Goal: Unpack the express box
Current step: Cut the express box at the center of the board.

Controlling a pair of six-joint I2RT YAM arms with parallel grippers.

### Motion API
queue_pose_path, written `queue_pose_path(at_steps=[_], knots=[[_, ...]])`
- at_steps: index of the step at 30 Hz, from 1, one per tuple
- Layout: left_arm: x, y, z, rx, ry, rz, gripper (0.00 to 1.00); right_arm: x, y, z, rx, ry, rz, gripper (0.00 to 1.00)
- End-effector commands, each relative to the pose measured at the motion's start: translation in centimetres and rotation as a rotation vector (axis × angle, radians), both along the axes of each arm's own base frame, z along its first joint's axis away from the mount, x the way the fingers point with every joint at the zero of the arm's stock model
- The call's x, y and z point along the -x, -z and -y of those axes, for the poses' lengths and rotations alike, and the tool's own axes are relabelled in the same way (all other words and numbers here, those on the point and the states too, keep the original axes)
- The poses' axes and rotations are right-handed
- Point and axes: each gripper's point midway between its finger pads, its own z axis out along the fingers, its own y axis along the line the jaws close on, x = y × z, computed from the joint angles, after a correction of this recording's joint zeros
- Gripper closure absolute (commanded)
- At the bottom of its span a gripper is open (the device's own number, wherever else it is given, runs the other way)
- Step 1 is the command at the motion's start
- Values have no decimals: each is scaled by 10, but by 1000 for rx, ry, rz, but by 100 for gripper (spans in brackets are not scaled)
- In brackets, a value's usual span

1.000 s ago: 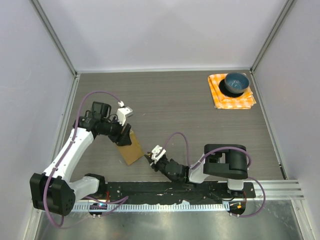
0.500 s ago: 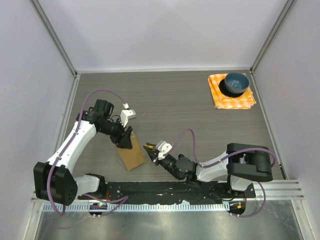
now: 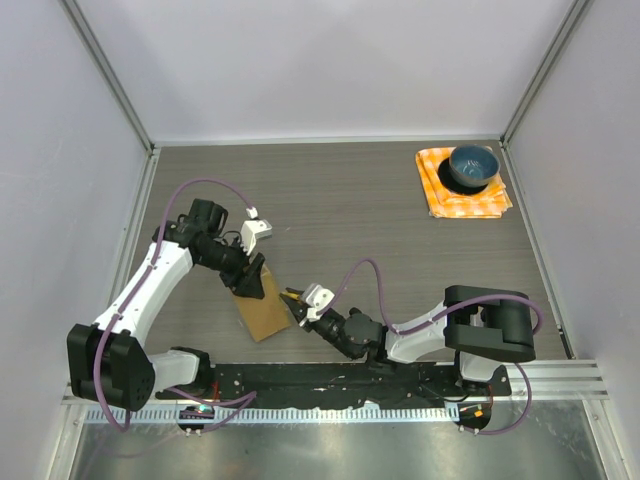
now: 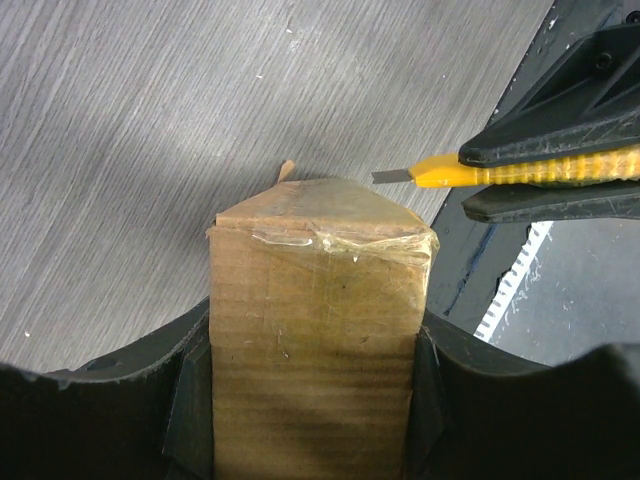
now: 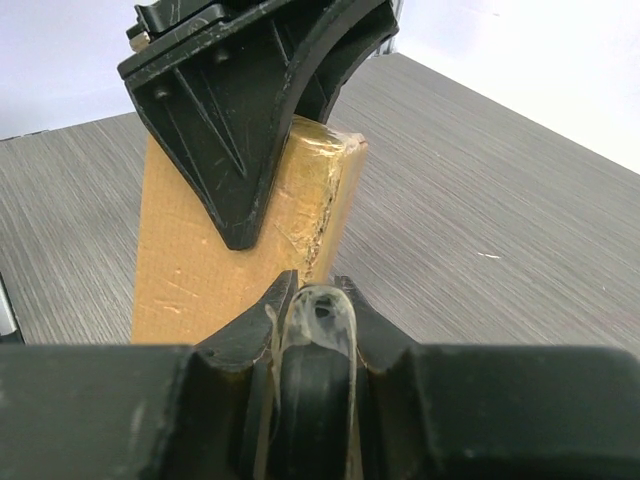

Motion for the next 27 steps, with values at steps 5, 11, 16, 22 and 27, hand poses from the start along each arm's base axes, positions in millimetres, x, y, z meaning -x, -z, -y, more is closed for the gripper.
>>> queue_pose_path(at_steps=[5, 11, 16, 22, 27], knots=[[-5, -3, 1, 3, -7, 21, 63, 4, -107, 5, -417, -14, 86, 99], [-4, -4, 0, -2, -7, 33, 62, 5, -110, 0, -429, -24, 79, 99], [-4, -4, -1, -2, -7, 40, 61, 4, -107, -4, -429, -23, 68, 99], [-5, -3, -3, -14, -14, 44, 61, 8, -105, -2, -439, -30, 40, 99], [-6, -2, -3, -18, -17, 50, 62, 14, -102, 1, -426, -28, 35, 99]])
